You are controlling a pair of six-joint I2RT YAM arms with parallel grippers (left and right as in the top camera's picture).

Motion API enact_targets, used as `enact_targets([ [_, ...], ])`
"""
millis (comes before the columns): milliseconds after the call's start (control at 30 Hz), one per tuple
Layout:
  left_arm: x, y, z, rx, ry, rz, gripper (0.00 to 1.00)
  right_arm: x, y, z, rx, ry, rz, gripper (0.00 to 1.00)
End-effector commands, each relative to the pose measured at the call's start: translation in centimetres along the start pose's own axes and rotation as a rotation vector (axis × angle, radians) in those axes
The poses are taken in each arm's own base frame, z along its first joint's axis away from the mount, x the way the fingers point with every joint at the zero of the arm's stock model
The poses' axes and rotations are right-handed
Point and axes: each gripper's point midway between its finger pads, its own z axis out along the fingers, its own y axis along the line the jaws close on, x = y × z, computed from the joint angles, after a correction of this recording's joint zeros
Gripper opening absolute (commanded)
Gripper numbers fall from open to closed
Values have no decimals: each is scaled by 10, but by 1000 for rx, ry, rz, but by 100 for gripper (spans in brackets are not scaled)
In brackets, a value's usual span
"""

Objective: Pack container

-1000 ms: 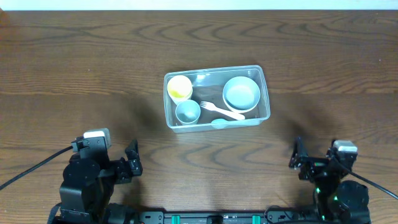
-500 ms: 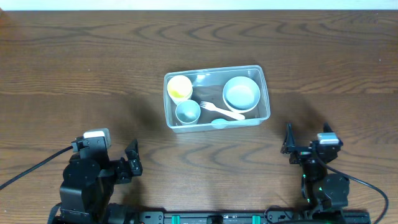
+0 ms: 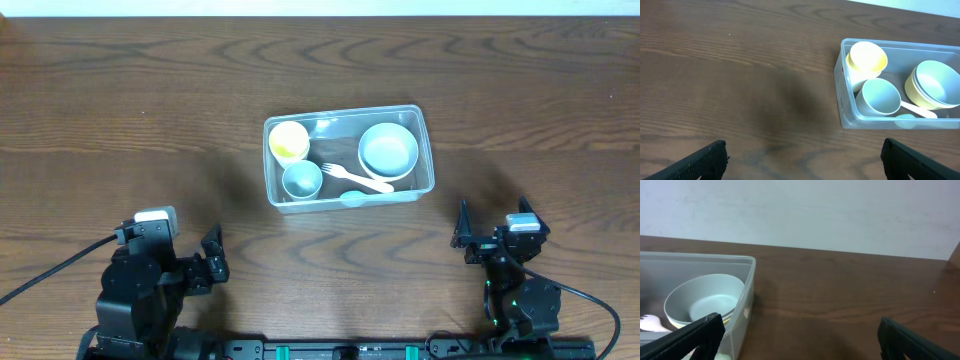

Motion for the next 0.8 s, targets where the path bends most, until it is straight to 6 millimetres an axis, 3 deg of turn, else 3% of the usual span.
enact_targets([
  [0, 0, 4, 0, -22, -4, -16, 98, 1, 3, 0, -13, -1, -15, 99],
  [500, 0, 4, 0, -23, -4, -16, 98, 1, 3, 0, -13, -1, -15, 99],
  [767, 28, 21, -2, -74, 20, 12, 98, 1, 3, 0, -13, -1, -15, 99],
])
